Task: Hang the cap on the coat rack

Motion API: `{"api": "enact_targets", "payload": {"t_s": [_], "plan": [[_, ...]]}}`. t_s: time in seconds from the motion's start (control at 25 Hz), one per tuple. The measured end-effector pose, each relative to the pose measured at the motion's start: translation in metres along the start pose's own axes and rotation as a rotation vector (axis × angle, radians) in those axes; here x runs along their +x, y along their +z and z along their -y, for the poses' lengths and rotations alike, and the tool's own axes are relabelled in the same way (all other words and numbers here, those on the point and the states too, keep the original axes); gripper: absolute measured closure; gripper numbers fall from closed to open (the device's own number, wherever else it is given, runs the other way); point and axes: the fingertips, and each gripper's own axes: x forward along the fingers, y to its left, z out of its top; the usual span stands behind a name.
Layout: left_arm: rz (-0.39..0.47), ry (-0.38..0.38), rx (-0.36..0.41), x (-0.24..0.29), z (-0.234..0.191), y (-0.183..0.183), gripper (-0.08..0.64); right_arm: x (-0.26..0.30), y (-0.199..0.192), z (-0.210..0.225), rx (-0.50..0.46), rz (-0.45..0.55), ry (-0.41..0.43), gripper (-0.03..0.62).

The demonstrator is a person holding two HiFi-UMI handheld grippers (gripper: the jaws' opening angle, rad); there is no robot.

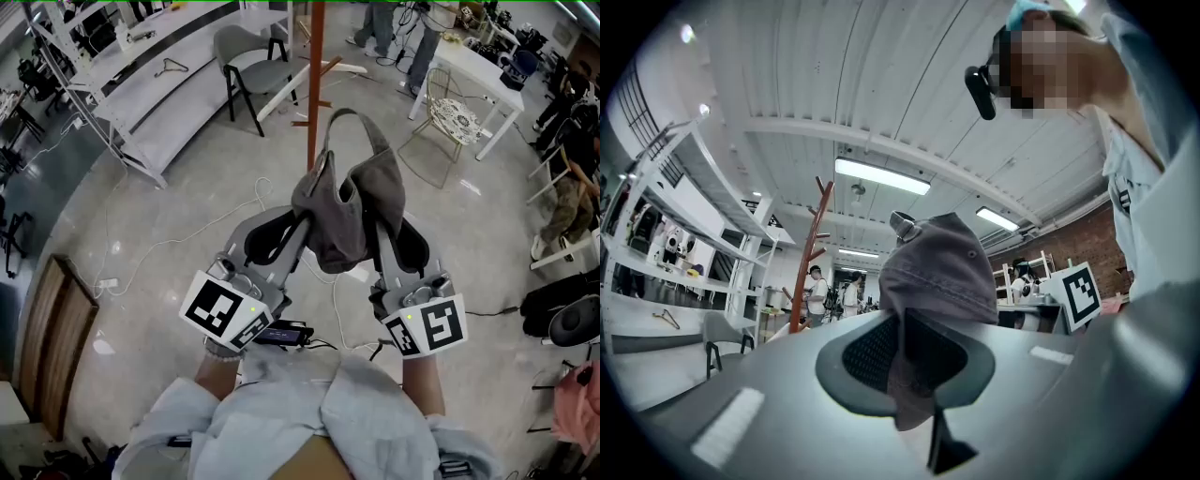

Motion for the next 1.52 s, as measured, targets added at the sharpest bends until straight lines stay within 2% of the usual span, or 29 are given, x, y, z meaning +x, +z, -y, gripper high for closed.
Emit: {"api": "enact_targets", "payload": {"t_s": [0.24, 0.48, 0.88, 1.2, 1.52], "plan": [[0.0, 0.019, 0.009, 0.001, 0.002, 0.001, 0.528, 0.0, 0.001, 0.002, -0.017, -0.002, 0.003, 0.528], [0.002, 0.05, 0.012, 0.008, 0.025, -0.008, 0.528, -0.02, 0.0, 0.016, -0.043, 0.003, 0.03, 0.528], [0.005, 0.064, 0.004, 0.02, 0.051, -0.009, 0.528, -0.038, 0.0, 0.038, 0.012, 0.016, 0.054, 0.528], [0.015, 0.068, 0.027, 0.028, 0.044, -0.011, 0.528, -0.03, -0.004, 0.044, 0.024, 0.032, 0.057, 0.528], [0.028, 0.054, 0.027, 0.06, 0.018, -0.011, 0.528, 0.002, -0.006, 0.068, 0.017, 0.037, 0.044, 0.528]]}}
